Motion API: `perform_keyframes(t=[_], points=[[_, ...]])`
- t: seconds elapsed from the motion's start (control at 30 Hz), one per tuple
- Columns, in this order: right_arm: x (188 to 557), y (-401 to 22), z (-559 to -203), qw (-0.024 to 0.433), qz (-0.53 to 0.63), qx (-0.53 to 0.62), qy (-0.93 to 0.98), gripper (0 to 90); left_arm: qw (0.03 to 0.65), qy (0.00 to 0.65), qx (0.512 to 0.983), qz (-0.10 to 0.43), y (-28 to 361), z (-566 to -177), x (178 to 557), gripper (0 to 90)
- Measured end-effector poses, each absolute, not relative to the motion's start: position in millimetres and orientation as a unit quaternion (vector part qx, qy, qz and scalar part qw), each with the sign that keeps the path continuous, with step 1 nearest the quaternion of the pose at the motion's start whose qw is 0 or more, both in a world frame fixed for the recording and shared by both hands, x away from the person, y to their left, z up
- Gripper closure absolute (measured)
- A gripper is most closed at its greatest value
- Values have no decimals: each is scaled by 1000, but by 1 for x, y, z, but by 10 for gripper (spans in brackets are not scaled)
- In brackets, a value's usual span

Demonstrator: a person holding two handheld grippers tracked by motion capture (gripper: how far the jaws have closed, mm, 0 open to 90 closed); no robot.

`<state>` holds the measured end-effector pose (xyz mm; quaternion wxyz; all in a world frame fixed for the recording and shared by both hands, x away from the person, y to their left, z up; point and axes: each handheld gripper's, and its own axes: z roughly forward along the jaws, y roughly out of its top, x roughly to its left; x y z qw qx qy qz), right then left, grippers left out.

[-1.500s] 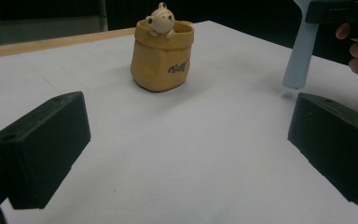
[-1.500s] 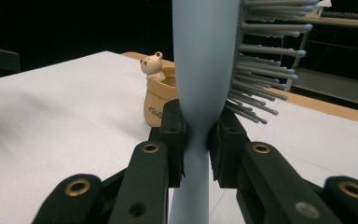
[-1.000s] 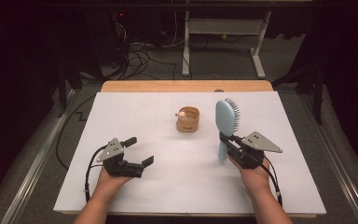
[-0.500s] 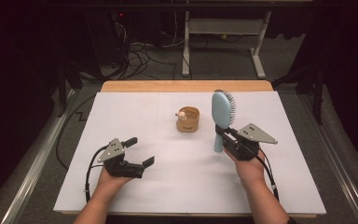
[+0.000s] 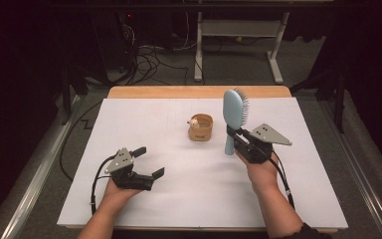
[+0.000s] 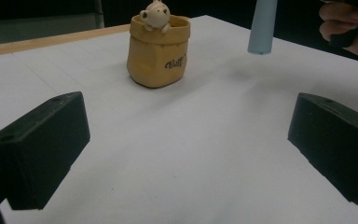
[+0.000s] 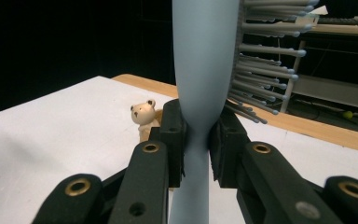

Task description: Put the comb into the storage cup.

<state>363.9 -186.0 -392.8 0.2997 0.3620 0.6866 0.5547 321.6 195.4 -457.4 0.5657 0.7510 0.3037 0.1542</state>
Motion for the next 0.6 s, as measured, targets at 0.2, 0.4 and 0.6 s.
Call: perform_keyframes(t=[0.2,0.4,0.6], points=[[370,-184,-387,301,556,361,685,782,567,300,751,154,195,-458,322,0],[376,-180,-380,304,560,361,681,782,569,296,751,154,195,-457,321,0],[381,-178,-373,303,569,359,675,781,573,294,750,154,195,-457,321,0]])
